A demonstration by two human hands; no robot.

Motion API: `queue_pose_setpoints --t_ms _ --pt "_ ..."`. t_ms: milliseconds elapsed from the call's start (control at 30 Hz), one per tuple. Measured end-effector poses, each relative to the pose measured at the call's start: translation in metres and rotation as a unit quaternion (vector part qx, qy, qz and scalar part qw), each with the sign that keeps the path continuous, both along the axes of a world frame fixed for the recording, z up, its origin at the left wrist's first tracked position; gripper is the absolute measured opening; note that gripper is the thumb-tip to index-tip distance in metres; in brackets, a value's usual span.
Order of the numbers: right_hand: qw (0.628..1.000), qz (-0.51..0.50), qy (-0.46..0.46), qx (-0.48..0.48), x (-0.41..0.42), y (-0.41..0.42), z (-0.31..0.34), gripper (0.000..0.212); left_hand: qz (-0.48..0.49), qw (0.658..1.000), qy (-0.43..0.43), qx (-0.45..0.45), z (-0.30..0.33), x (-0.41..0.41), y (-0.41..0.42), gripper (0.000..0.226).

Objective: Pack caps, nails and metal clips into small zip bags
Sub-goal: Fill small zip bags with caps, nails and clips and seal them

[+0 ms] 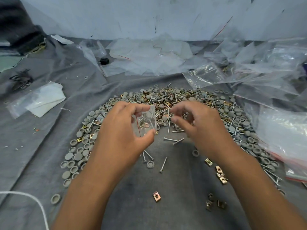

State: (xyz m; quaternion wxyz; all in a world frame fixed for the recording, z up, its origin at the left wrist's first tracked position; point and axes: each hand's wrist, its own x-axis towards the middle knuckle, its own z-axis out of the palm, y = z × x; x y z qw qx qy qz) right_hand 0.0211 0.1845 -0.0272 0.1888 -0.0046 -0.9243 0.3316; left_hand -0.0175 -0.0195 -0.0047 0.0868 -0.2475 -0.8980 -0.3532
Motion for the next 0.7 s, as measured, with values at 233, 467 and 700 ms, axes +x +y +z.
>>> queue_pose_setpoints --t_ms 233,467,700 --pt "0.966 0.032 -0.191 0.171 0.002 0.01 -0.025 0.011 -0.003 1.0 0.007 -0.002 -0.001 0.0 0.001 0.051" --pt "0.978 0.019 -0.153 0.139 0.004 0.012 -0.024 0.005 -0.004 1.0 0.006 -0.01 -0.003 0.0 0.001 0.053" --pt "0.973 0.082 0.116 -0.179 0.011 -0.02 0.009 0.008 -0.018 1.0 0.004 -0.012 -0.005 0.002 0.009 0.05"
